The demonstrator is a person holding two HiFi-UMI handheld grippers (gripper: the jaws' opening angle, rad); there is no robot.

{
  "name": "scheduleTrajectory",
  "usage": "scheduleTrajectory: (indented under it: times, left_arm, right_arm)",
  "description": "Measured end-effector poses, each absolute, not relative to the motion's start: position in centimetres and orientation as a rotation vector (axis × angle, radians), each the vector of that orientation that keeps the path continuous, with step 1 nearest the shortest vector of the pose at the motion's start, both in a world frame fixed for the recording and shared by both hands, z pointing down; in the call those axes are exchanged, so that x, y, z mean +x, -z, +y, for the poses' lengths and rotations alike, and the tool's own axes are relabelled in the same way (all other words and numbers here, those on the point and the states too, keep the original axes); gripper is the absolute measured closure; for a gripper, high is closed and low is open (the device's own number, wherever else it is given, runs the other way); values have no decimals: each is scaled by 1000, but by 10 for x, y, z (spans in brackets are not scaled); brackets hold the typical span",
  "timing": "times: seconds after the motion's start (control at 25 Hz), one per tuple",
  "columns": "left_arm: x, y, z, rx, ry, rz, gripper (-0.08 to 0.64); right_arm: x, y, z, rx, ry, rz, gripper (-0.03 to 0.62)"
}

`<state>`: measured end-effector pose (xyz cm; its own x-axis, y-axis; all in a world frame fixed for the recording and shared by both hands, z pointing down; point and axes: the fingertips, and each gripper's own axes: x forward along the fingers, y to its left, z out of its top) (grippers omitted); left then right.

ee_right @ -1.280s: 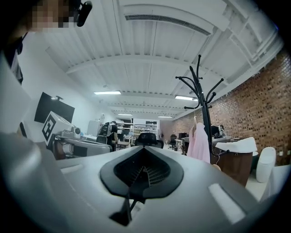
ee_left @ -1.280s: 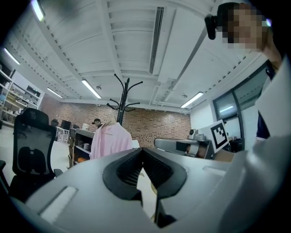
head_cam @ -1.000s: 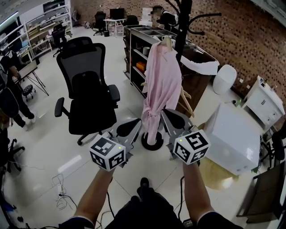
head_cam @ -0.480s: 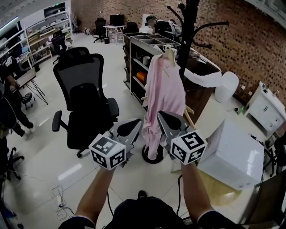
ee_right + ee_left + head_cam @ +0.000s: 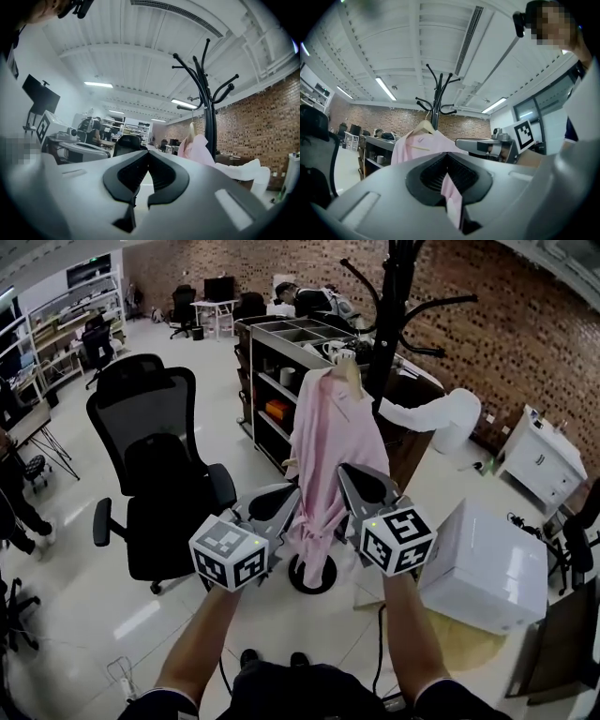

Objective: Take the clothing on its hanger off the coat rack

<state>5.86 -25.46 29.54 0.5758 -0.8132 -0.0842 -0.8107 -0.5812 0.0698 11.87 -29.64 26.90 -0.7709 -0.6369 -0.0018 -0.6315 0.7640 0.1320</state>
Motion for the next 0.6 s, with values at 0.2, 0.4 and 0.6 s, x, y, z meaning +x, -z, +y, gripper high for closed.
scheduleTrajectory:
  times: [0.2, 0.4, 0.6]
  left_arm:
    - [58, -294, -278, 2817, 126, -1318, 549]
    - [69, -290, -292, 2863, 133, -1211, 549]
    - [90, -297, -297, 2897, 70, -1134, 549]
  right_arm:
    - [132, -263, -318, 1241, 164, -2843, 589]
    - [149, -243, -334, 1368, 222, -2747, 484]
    - [162, -231, -368, 1436, 224, -2633, 434]
